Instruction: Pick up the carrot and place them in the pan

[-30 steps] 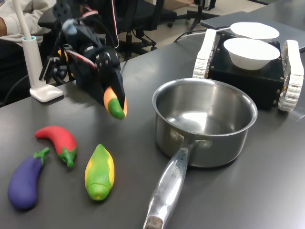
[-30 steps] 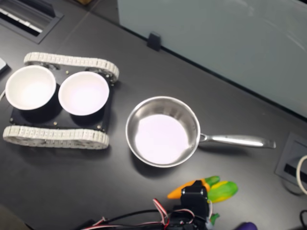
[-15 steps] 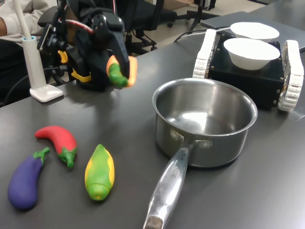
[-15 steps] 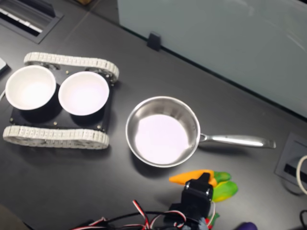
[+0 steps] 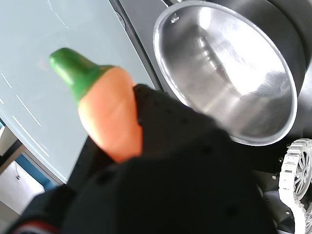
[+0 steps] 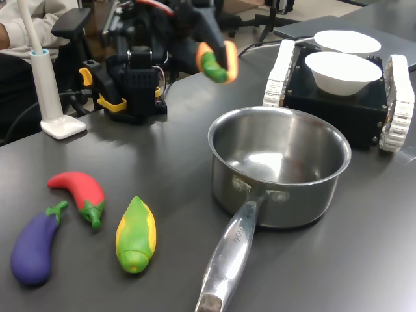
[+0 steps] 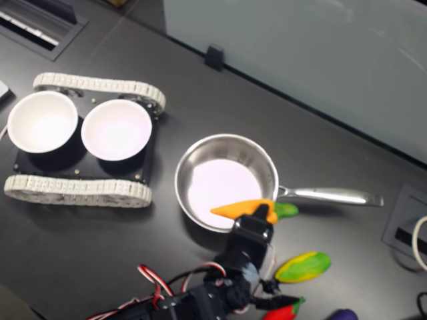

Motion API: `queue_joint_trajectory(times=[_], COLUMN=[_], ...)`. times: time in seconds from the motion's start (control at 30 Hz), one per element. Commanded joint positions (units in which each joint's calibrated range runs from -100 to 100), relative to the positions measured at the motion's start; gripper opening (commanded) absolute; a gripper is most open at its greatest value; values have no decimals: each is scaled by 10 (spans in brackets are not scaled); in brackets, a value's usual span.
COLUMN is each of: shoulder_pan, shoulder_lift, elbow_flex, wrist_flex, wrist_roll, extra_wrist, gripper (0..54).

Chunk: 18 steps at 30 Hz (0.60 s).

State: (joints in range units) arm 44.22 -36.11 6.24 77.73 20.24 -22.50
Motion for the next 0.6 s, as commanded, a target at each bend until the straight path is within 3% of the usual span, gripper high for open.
queue_joint_trajectory(times=[0.0,0.3,0.57], shoulder_pan=[-74,-212,-261], shoulder_lift=[-57,-92,-113], elbow_flex=[-23,3,63], wrist_flex=[-37,-41,-56], wrist_roll=[-24,-63,-73], extra_wrist=[36,122,148], gripper=[2,2,2])
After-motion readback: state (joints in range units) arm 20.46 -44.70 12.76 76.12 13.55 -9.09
